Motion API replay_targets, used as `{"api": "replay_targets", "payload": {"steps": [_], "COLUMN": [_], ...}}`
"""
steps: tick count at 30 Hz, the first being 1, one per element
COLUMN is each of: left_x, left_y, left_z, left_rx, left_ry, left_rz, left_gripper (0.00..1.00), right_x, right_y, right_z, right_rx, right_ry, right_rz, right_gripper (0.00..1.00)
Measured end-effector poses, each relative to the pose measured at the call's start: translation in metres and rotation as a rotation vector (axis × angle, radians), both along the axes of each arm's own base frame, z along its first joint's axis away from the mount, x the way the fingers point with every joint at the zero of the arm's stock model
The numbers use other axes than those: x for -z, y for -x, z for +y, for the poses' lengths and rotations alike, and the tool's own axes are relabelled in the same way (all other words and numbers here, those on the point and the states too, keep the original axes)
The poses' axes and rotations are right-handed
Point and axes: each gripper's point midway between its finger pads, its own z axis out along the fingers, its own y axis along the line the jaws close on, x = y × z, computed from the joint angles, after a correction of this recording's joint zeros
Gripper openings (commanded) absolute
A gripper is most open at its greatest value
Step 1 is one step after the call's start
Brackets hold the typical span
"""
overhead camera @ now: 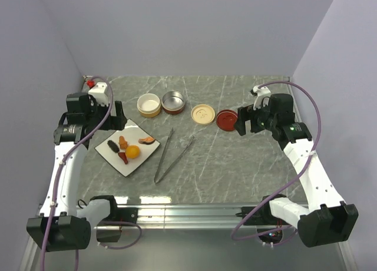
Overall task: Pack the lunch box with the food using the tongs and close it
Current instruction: Grab the clamp with the left arm
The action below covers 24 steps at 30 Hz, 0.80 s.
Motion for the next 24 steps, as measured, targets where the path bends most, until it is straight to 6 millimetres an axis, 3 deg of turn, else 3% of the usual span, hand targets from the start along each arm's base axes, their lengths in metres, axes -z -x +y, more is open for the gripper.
{"api": "replay_targets", "payload": {"steps": [4,11,15,24], "left_x": [0.013,0.064,0.078,0.121], "left_y": [0.007,0.042,0.046,0.071], "left_z": [-0.004,-0.05,-0.067,-0.142], "left_rx": [0.047,0.277,0.348,0.503], "left_ry": [-0.055,-0.149,-0.179,-0.207], "left_rz": [0.033,0.169,0.217,0.341], "left_gripper": [0.99,0.99,0.98,0.93], "right_x": [0.001,0.005,0.01,0.026], "right_y": [0.0,-0.001,-0.002,-0.006], "right_z": [0.0,0.0,-0.001,-0.006], "right_rx": [0.002,0.002,0.005,0.025], "right_ry": [0.002,0.005,0.01,0.044], "right_rz": [0.002,0.017,0.035,0.086], "right_gripper": [1.0,1.0,1.0,1.0]}}
